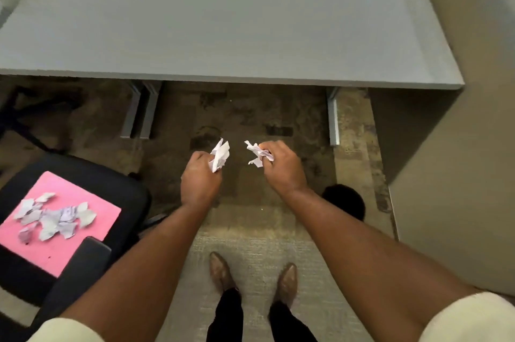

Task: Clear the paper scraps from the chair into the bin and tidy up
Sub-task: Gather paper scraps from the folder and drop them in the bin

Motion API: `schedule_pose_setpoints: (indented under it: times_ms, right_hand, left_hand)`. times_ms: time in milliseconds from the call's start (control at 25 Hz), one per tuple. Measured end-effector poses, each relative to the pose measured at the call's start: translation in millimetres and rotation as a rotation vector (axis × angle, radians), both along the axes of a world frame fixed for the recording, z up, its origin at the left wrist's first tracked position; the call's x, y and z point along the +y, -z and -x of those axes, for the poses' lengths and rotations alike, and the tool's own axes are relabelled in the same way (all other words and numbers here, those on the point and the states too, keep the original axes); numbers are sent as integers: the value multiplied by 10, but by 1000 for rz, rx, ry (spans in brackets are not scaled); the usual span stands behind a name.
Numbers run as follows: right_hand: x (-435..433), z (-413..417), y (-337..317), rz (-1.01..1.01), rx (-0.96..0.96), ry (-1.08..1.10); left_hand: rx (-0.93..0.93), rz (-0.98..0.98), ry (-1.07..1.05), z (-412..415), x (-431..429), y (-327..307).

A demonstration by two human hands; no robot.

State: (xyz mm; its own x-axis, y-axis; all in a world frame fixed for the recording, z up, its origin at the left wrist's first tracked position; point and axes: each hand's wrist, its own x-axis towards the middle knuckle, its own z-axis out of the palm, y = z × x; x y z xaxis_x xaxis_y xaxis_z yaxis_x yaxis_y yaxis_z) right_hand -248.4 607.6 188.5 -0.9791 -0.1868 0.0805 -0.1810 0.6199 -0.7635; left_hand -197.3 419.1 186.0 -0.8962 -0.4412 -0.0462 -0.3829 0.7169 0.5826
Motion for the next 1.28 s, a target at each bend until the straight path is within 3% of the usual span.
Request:
schedule_pose_setpoints:
  times_ms: [601, 1001, 1281]
  right_hand:
    - [2878, -533, 1336, -153, -154, 518]
    - [3477, -339, 2967, -172, -314, 646]
    - [3545, -223, 3938, -198, -388, 615]
  left_hand:
    - [-169, -25, 575, 505, 2805, 1200]
    - [-322, -67, 751, 904, 3774, 2899]
    - [-434, -151, 832, 1012, 4090, 3964]
